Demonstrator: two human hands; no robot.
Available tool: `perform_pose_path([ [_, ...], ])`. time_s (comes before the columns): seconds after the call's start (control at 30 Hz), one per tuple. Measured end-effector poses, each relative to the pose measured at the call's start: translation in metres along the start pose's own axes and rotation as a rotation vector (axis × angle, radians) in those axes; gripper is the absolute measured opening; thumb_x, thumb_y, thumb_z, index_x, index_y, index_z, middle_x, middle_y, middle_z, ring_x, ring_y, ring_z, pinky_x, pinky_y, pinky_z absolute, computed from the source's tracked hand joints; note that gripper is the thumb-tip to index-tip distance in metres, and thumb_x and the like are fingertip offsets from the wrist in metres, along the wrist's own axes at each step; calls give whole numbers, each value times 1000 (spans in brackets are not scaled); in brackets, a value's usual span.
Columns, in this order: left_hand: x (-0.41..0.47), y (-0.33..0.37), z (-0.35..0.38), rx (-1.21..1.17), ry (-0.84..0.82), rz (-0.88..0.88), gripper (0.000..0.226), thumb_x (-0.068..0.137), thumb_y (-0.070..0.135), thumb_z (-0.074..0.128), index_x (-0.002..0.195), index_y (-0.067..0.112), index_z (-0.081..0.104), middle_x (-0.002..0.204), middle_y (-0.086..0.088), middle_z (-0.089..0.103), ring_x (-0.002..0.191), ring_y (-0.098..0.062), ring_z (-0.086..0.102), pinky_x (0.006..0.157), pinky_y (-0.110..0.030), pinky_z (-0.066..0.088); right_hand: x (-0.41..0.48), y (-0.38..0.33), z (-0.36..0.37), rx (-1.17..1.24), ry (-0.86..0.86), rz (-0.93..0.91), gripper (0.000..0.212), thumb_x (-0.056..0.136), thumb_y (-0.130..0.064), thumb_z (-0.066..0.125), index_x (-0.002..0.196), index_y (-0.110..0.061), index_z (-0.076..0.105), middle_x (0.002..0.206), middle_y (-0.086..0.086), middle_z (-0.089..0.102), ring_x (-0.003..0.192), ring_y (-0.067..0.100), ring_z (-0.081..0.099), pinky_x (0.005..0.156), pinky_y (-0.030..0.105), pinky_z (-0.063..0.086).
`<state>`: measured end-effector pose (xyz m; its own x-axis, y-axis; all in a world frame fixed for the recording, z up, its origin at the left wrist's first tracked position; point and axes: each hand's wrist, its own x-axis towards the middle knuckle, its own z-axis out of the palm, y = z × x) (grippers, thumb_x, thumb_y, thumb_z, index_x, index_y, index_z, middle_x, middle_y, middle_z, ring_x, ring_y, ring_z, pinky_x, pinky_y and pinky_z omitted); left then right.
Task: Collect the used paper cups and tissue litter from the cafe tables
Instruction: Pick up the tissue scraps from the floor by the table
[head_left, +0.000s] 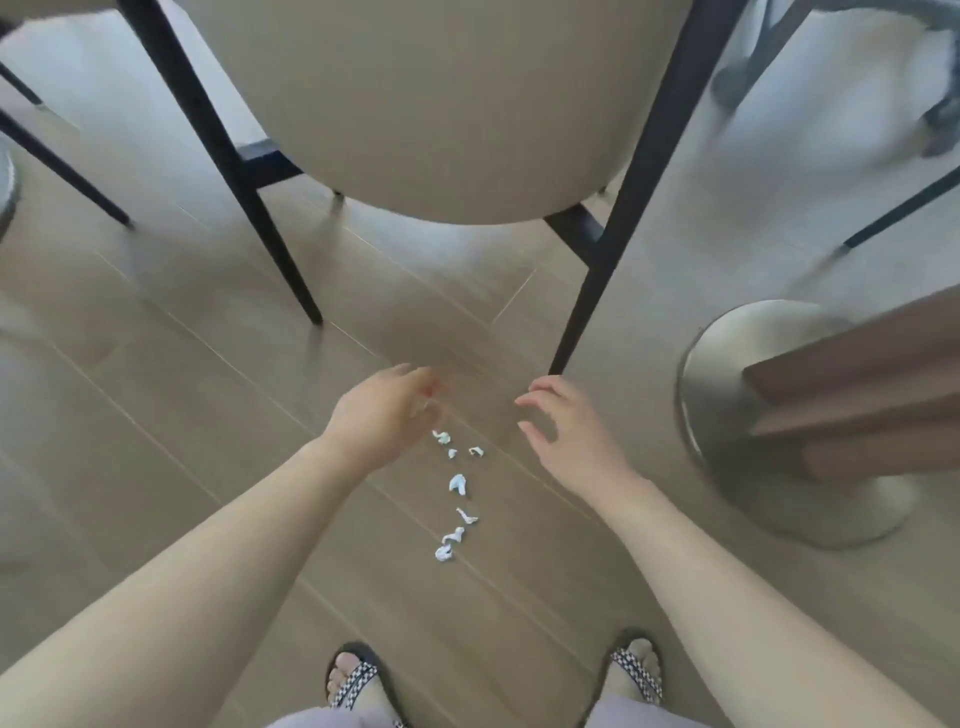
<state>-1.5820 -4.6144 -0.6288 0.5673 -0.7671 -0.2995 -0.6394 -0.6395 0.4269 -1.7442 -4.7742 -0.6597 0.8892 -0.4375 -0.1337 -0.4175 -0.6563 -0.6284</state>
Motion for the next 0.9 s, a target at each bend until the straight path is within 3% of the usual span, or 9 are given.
perform_pose_path([
  [0.13,38,-69,108,36,-7,-21,24,87,32,57,111,28,57,105,7,60,97,-18,58,75,-32,49,25,88,102,-51,-95,-17,24,84,-23,64,108,-21,63,116,-5,53,110,15,48,94,27,39],
  [0.3,75,-123,217,73,-81,-61,24,88,36,56,111,28,56,112,8,56,96,-16,55,66,-26,37,45,150,205,-80,-242,-47,36,84,-31,63,118,-23,57,125,-6,48,113,13,45,87,18,32],
  [0.4,89,-135,263,47,-87,-42,24,87,33,57,110,26,58,118,4,52,101,-18,53,69,-29,39,48,164,246,-107,-324,-81,45,81,-34,65,122,-21,53,129,-3,46,118,17,41,93,29,40],
  [0.6,93,-137,305,60,-167,-46,35,89,31,52,124,29,49,143,3,32,125,-22,37,90,-41,47,42,171,274,-272,-440,-113,69,77,-43,67,135,-21,36,149,1,22,133,22,21,99,42,38],
  [0.77,94,-143,318,124,-251,-118,41,87,29,54,126,33,45,143,4,29,129,-22,30,88,-41,49,44,175,276,-237,-375,-60,76,77,-44,67,140,-22,30,153,1,16,137,23,17,103,42,35],
  [0.9,91,-143,325,159,-238,-98,26,89,23,51,115,25,49,124,0,37,115,-22,38,73,-36,50,39,183,279,-221,-371,-84,82,80,-40,67,145,-27,18,153,-4,13,137,23,18,104,40,36],
])
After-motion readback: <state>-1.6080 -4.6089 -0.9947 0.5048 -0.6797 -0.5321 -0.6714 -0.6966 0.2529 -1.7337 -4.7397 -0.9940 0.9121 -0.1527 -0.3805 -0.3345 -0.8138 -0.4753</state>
